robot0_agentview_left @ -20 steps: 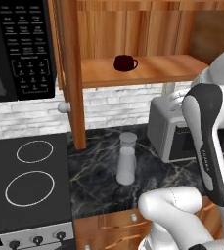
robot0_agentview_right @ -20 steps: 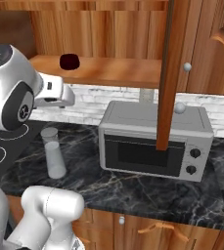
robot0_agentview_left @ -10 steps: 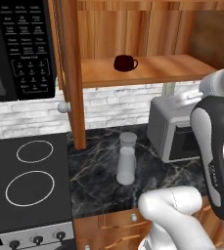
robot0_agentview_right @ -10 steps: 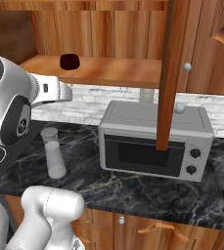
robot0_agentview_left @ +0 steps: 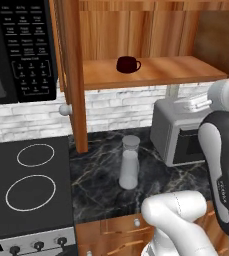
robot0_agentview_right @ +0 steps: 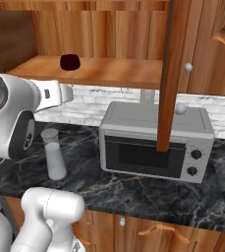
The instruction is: There is a tray on the dining counter. Grab the cup, mug, and pitcher and place them on the tray. The pitcher may be placed next to the tray if it cannot fit the tray.
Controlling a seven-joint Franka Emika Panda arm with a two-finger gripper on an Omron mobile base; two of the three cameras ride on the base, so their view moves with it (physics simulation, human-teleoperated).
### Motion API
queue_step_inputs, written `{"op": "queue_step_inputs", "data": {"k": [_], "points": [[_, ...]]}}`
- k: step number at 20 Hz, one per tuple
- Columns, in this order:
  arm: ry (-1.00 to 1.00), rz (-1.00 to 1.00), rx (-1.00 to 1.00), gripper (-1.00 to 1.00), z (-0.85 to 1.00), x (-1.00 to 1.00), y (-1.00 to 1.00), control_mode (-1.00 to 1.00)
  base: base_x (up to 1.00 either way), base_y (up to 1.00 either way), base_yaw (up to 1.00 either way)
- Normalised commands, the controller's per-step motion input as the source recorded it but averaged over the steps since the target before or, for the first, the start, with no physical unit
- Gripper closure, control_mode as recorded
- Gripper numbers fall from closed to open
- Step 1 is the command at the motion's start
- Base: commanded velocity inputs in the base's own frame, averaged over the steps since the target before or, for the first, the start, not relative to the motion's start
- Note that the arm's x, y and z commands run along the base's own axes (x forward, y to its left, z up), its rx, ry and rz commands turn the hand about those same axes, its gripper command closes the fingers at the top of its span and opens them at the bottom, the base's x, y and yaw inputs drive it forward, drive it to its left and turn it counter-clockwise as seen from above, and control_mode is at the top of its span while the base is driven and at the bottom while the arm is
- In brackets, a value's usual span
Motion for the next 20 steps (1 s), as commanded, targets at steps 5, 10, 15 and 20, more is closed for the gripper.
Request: {"op": "queue_step_inputs", "data": {"k": [5, 10, 15, 20], "points": [[-0.05, 0.03, 0.0, -1.0, 0.26, 0.0, 0.0, -1.0, 0.0, 0.0, 0.0], [0.0, 0.06, 0.0, -1.0, 0.35, 0.0, 0.0, -1.0, 0.0, 0.0, 0.0], [0.0, 0.07, 0.0, -1.0, 0.3, 0.0, 0.0, -1.0, 0.0, 0.0, 0.0], [0.0, 0.06, 0.0, -1.0, 0.22, 0.0, 0.0, -1.0, 0.0, 0.0, 0.0]]}}
